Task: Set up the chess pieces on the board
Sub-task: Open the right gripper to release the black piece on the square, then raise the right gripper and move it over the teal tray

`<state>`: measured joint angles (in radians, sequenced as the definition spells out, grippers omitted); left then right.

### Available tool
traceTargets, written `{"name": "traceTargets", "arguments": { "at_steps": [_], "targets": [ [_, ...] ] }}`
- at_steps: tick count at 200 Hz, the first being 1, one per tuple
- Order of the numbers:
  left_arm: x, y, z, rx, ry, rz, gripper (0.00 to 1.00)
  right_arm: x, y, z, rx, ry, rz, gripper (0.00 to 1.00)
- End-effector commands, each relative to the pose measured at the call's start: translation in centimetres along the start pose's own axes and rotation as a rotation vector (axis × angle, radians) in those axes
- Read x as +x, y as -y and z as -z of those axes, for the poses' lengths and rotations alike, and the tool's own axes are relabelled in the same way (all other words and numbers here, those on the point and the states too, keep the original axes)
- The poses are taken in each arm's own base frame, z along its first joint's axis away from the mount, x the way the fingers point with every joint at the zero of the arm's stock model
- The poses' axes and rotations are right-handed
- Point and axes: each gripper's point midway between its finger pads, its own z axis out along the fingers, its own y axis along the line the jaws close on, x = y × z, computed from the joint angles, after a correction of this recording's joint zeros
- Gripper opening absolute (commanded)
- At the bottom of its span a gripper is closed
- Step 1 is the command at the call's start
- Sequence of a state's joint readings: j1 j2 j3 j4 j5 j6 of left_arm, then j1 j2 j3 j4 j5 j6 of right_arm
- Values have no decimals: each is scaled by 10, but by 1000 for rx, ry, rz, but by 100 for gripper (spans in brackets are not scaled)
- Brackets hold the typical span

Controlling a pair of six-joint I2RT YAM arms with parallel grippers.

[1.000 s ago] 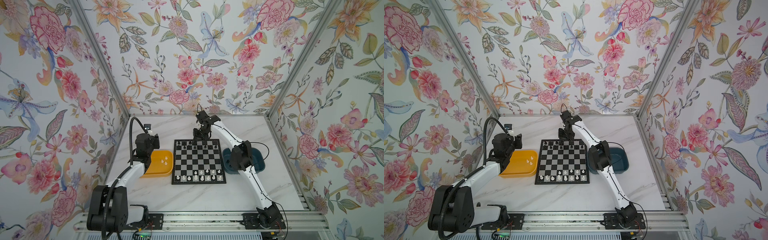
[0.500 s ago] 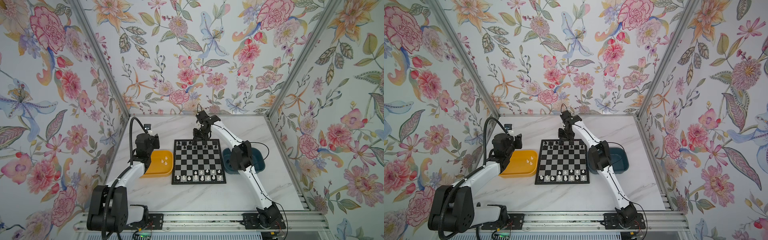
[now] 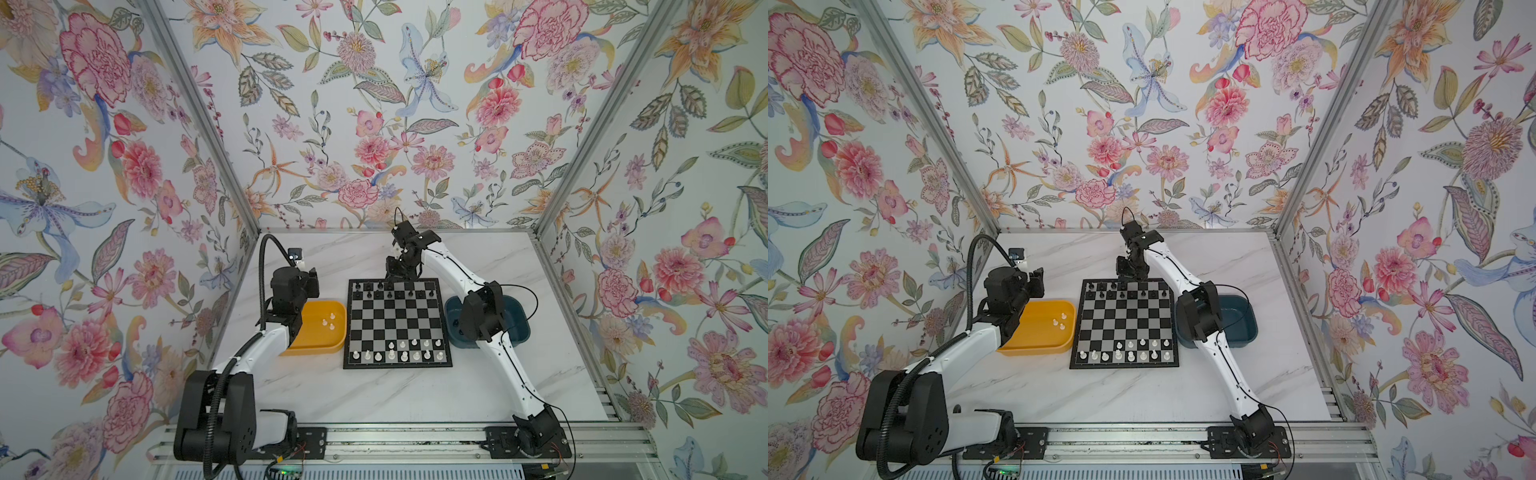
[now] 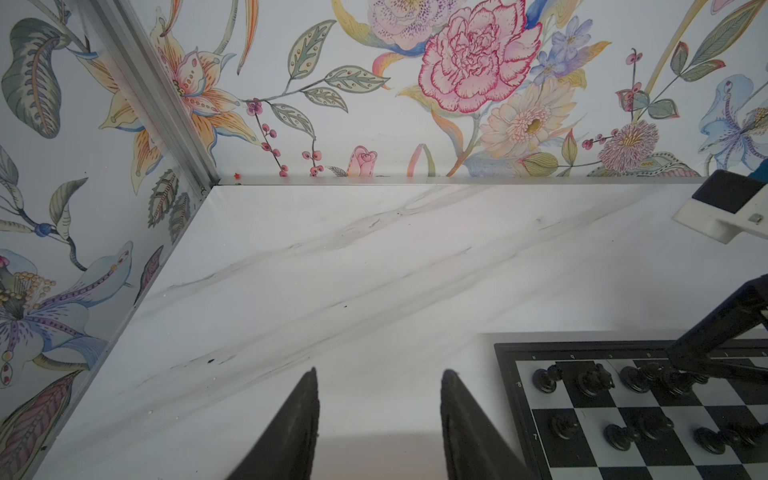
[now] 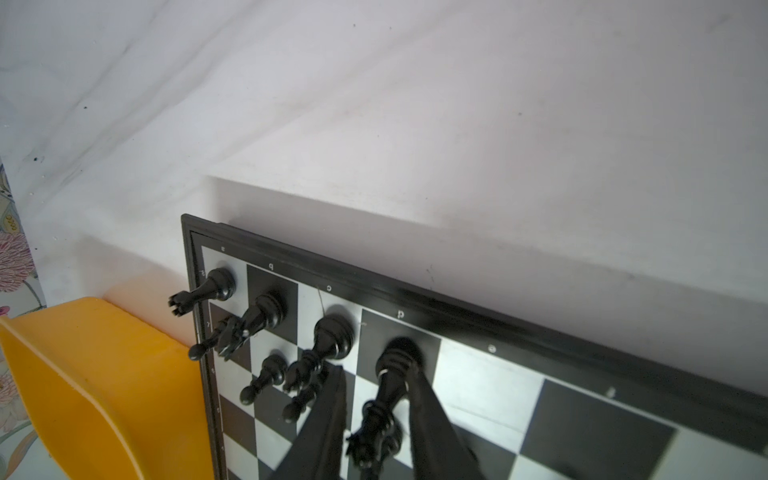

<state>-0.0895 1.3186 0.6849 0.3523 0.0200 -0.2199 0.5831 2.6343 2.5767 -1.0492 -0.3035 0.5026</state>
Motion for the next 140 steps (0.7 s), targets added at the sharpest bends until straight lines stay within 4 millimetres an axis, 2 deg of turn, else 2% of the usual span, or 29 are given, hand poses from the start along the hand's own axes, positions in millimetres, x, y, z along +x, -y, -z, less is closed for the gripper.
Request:
{"name": "traceTargets", "arguments": {
  "at_steps": [1,105,126,140],
  "targets": [
    [0,-3,-2,-2,-6,-3,49,-4,-12,15,-10,36,18,29],
    [-3,-4,-2,1,2,6,49,-19,-16,52,5,121,47,33],
    [-6,-4,-1,3,12,8,49,-25,-21,69,-2,157,60,33],
    [-9,-4,0,6,18,8,49,-31,-23,88,-1,195,72,33]
  ]
}}
